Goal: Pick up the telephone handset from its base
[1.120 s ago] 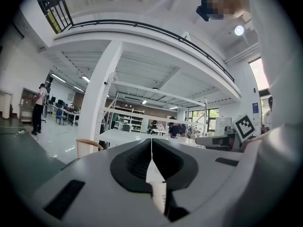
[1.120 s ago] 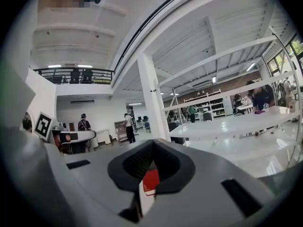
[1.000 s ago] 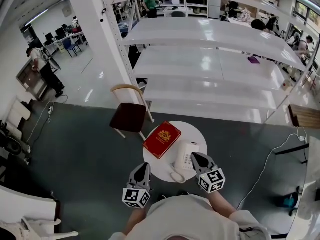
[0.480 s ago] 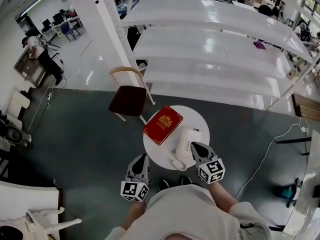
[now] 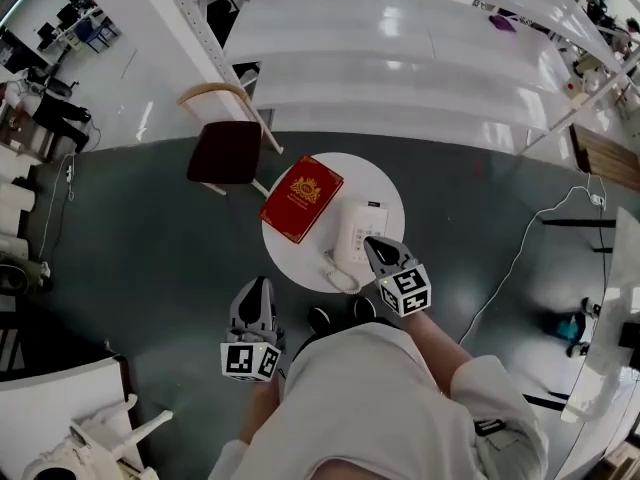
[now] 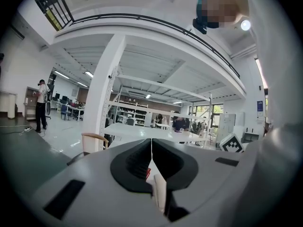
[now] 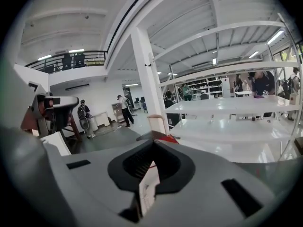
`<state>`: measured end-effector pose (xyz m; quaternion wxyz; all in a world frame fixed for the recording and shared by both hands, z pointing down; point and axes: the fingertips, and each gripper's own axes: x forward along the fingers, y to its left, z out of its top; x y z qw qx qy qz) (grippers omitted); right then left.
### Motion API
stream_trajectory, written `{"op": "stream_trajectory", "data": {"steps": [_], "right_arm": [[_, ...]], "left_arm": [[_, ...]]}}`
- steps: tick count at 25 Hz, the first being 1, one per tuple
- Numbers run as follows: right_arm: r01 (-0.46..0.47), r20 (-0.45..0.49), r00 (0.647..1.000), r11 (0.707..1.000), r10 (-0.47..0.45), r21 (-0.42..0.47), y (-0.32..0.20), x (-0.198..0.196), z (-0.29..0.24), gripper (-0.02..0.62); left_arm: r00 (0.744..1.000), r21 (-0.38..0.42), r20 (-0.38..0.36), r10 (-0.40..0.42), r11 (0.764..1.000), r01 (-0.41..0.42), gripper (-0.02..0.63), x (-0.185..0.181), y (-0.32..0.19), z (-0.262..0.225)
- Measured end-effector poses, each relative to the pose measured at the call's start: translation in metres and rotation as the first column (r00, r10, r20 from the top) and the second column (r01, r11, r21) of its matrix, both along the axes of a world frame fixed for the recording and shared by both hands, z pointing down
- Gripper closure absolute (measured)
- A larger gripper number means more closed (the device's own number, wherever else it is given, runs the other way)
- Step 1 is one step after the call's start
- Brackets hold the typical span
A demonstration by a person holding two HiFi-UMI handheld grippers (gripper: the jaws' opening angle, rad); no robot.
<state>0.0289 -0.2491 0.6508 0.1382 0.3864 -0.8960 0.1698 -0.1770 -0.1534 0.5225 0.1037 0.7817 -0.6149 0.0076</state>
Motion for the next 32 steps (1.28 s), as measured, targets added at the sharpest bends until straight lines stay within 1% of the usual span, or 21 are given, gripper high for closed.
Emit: {"op": "stream_trajectory", "data": {"steps": [9, 14, 23, 25, 29, 32], "right_arm": [[-0.014, -0.095, 0.995, 0.990, 0.001, -0.140, -0.005, -0.002, 0.079, 0.586], [-0.040, -0.146, 0.989, 0.975, 0.008, -0.217, -0.009, -0.002, 0.121, 0.586], [-0.057, -0.178, 0.984, 0.950, 0.002, -0.306, -0.018, -0.004, 0.160, 0.583], [-0.057, -0.161, 0.987, 0.939, 0.001, -0.339, -0.019, -0.007, 0.168, 0.552], [-0.059, -0.065, 0.997, 0.893, 0.034, -0.445, -0.022, -0.016, 0.185, 0.436], [-0.090, -0.020, 0.995, 0.858, 0.093, -0.506, -0.029, -0.015, 0.197, 0.433]], "left_arm": [[0.999, -0.033, 0.014, -0.052, 0.998, 0.053, 0.584, -0.016, 0.004, 0.006], [0.997, -0.049, 0.020, -0.072, 0.996, 0.073, 0.584, -0.020, 0.006, 0.008], [0.994, -0.084, 0.028, -0.102, 0.991, 0.104, 0.584, -0.027, 0.007, 0.016], [0.994, -0.089, 0.029, -0.110, 0.990, 0.112, 0.584, -0.030, 0.007, 0.017], [0.991, -0.104, 0.033, -0.129, 0.986, 0.132, 0.584, -0.036, 0.009, 0.021], [0.989, -0.119, 0.035, -0.143, 0.982, 0.147, 0.584, -0.040, 0.012, 0.023]]}}
